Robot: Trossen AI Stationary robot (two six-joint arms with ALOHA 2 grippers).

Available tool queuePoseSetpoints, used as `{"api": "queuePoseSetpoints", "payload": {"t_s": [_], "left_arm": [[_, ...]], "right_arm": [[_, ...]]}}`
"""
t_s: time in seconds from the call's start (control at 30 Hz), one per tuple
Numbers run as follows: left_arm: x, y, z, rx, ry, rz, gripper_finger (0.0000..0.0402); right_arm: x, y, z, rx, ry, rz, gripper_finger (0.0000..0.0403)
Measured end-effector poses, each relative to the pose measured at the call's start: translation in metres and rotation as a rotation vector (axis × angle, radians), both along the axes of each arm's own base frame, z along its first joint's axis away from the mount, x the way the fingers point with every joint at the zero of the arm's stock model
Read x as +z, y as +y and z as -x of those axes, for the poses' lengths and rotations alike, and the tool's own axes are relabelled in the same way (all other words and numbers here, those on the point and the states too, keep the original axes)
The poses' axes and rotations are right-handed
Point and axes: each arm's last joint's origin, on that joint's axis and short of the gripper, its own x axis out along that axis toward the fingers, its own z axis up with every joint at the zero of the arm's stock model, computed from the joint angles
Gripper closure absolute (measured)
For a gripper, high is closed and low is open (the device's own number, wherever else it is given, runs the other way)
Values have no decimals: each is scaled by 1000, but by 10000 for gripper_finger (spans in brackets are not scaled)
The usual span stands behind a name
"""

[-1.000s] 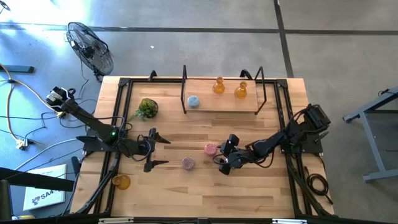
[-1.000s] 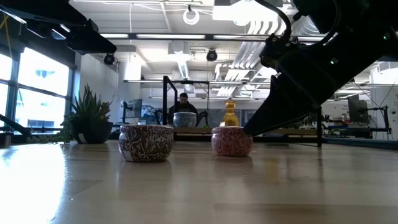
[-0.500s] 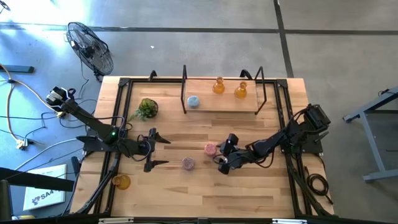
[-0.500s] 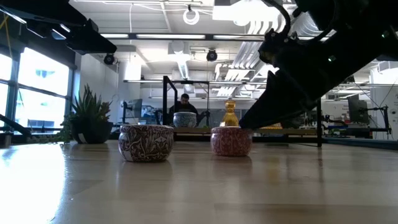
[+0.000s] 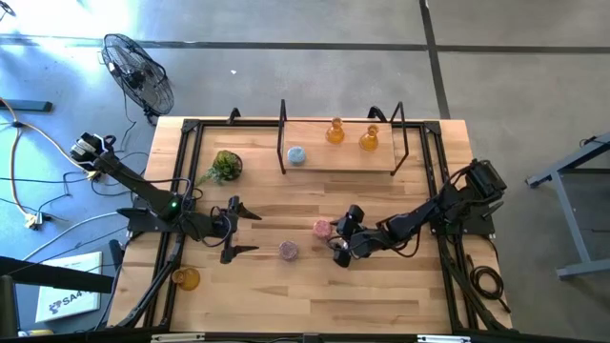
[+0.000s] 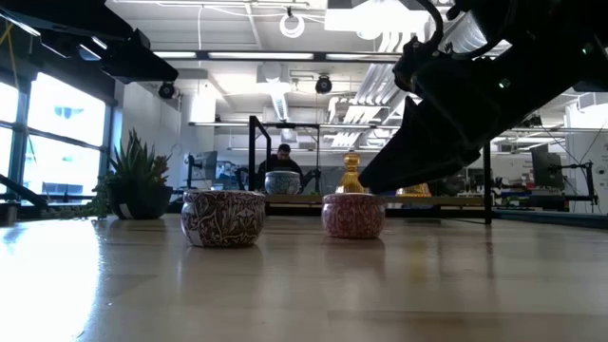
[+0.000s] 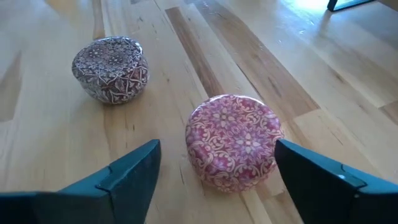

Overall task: Pick & Place candle stick holders
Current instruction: Put the pink scented candle on the shelf aligned with the blue scented candle

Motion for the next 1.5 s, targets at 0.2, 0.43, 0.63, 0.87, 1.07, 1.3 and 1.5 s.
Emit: {"api": "queuePoseSetpoints", "payload": {"t_s": [0.2, 0.43, 0.63, 0.87, 1.07, 1.3, 1.5], "left_arm": [[0, 0, 0, 0, 0, 0, 4], [0, 0, 0, 0, 0, 0, 4], [0, 0, 0, 0, 0, 0, 4], [0, 0, 0, 0, 0, 0, 4], [0, 0, 0, 0, 0, 0, 4], [0, 0, 0, 0, 0, 0, 4], [0, 0, 0, 0, 0, 0, 4]], "right_arm": [[0, -2, -1, -8, 4, 2, 23], [-2, -5, -1, 4, 28, -5, 14], [-1, -4, -2, 22, 20, -22, 5], [0, -3, -2, 7, 2, -9, 7], [3, -8, -6, 37, -16, 27, 8], [7, -15, -12, 17, 16, 54, 8], [10, -18, -17, 4, 39, 57, 8]]}}
